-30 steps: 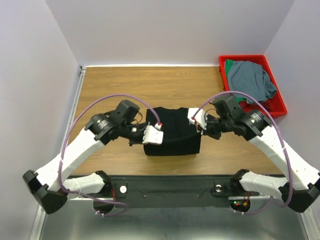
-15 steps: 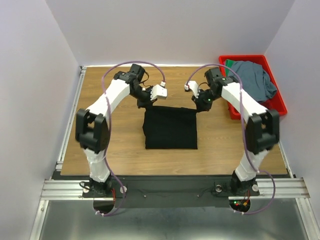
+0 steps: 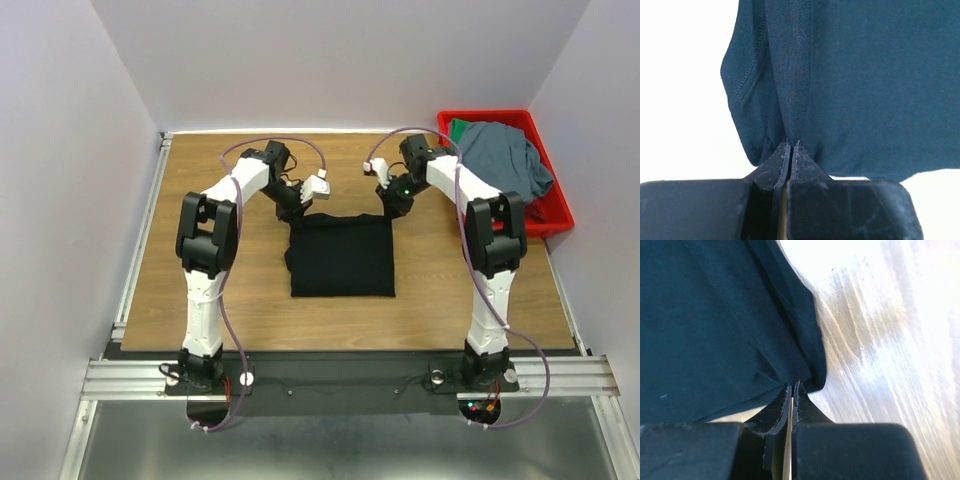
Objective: Fold and stack the t-shirts
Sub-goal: Fold the tshirt
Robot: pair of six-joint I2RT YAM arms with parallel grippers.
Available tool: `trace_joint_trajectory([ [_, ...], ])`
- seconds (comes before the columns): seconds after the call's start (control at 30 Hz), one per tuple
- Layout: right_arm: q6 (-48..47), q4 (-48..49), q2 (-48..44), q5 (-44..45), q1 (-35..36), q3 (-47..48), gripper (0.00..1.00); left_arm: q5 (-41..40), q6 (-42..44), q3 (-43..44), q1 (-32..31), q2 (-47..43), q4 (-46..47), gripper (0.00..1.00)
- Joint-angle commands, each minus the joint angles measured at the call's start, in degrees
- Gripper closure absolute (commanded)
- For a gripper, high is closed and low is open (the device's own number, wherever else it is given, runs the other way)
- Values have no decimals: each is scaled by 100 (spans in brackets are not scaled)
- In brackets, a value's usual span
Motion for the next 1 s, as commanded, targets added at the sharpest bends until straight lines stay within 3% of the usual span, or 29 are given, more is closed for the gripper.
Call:
trace_joint_trajectory([
  [0.0, 260, 37, -838, -203, -90, 64, 99, 77, -14, -92, 55, -805, -230, 96],
  [0.3, 489, 37, -2780, -99, -82, -1570, 100, 165, -14, -955, -103, -2168, -423, 96],
  [0.47, 586, 124, -3212, 182, -82, -1853, 99, 288, 13, -649, -138, -1977, -669, 96],
  [0.97, 787, 643, -524, 859, -293, -18, 99, 7, -356, 1048, -7, 325, -353, 94],
])
